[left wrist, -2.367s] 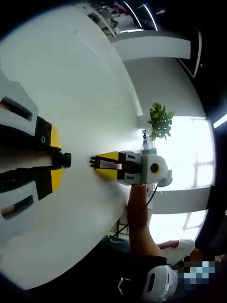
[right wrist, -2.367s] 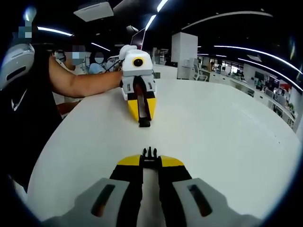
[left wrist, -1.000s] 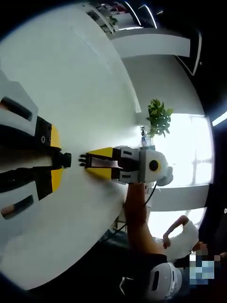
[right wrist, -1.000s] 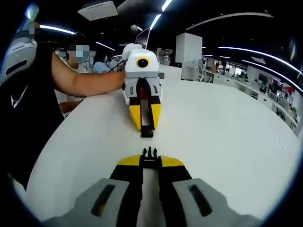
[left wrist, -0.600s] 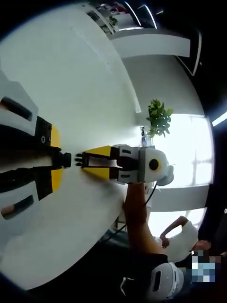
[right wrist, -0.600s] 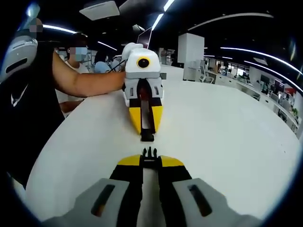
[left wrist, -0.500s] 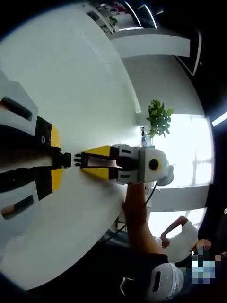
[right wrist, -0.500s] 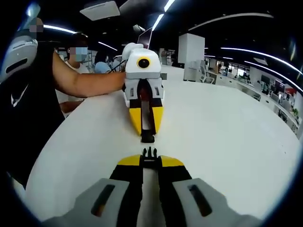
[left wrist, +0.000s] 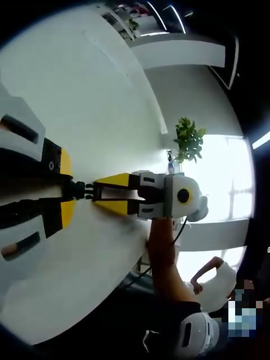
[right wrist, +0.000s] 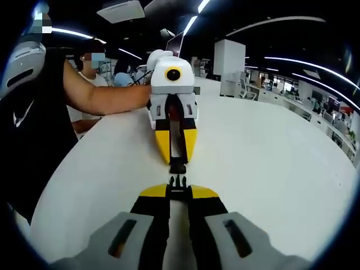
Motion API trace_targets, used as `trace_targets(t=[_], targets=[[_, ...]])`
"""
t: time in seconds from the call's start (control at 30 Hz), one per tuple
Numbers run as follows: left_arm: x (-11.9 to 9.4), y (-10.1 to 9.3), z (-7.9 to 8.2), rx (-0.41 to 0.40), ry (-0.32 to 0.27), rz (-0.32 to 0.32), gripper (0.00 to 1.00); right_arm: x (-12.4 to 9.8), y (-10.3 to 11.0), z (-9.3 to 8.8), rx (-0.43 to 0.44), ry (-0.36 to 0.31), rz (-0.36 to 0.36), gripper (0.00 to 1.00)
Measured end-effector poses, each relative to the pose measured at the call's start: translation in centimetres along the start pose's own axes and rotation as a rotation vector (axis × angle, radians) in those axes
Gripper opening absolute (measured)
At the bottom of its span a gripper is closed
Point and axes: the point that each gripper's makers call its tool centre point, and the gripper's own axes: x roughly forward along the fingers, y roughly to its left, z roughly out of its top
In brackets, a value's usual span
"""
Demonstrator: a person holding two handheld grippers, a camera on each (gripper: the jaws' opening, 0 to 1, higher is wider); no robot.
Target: Snap the two parts of the plastic buckle together until the buckle closes and remains connected.
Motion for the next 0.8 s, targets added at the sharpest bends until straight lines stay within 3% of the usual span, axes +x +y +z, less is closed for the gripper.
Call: trace_targets(t=[0.27, 0.8], targets=[[0.19, -0.42, 0.11, 0.002, 0.001, -0.001, 0.10, 0.03, -0.07, -0.01, 0.002, -0.005, -0.002, 0.11], [0.33, 0.49, 0.07, -0.003, 0.001, 0.001, 0.10, 0.30, -0.21, 0.01, 0.001, -0.010, -0.003, 0.11]])
